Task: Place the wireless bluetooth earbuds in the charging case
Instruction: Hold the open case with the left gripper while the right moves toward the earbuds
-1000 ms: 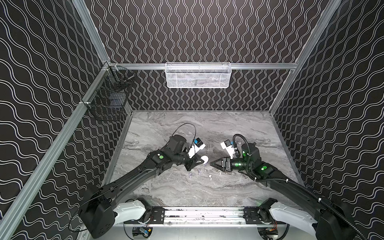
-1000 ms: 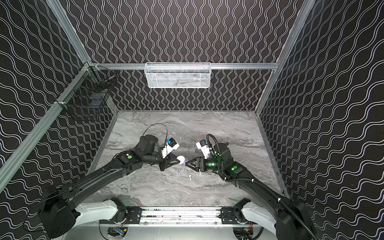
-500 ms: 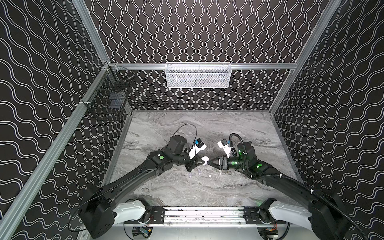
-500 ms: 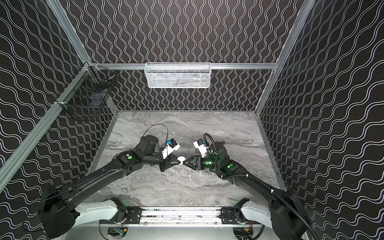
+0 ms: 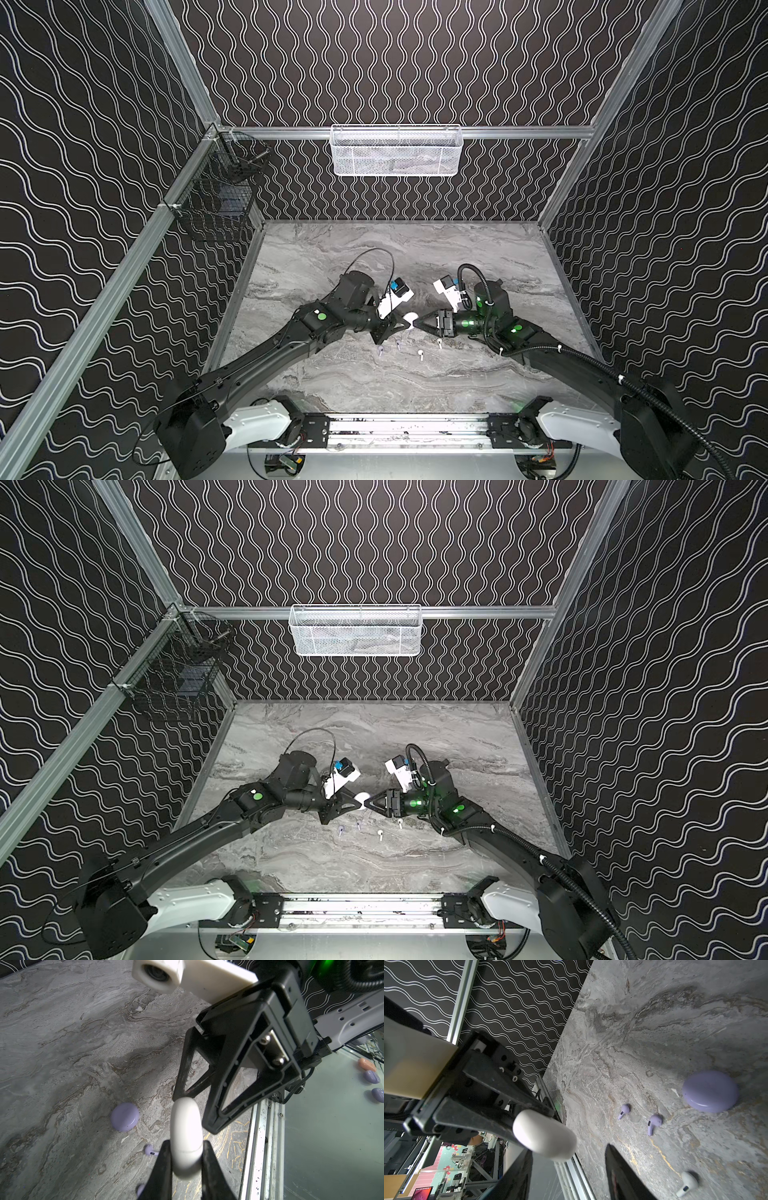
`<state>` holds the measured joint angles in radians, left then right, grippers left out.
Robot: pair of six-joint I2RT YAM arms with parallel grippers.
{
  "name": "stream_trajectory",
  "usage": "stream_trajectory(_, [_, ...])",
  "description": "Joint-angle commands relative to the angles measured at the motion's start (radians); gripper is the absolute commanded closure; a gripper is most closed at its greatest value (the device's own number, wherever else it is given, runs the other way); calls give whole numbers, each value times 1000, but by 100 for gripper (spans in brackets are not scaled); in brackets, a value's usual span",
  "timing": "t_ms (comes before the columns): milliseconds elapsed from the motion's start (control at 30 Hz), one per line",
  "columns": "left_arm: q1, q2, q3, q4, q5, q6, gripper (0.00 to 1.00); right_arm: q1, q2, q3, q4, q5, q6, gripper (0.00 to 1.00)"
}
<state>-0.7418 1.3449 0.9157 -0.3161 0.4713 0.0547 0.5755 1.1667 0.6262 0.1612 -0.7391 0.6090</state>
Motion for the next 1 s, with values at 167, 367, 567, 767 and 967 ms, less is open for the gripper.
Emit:
stream_trajectory(167, [-18, 0, 3, 15, 59, 27, 100, -23, 8, 45, -33, 18, -30, 43])
stream_trajectory(367, [-19, -2, 3, 18, 63, 25, 100, -31, 9, 53, -64, 24, -44, 44])
stream_trajectory(567, [-19, 0, 5, 21, 56, 18, 100, -34, -63, 96, -218, 142, -108, 43])
stream_trajectory(767, [-18, -21, 0, 40, 53, 4, 100, -35, -73, 118, -370, 327, -155, 43])
stream_trajectory(967, [-19, -44, -9, 104, 48, -85, 100, -35, -78, 71, -409, 425, -162, 44])
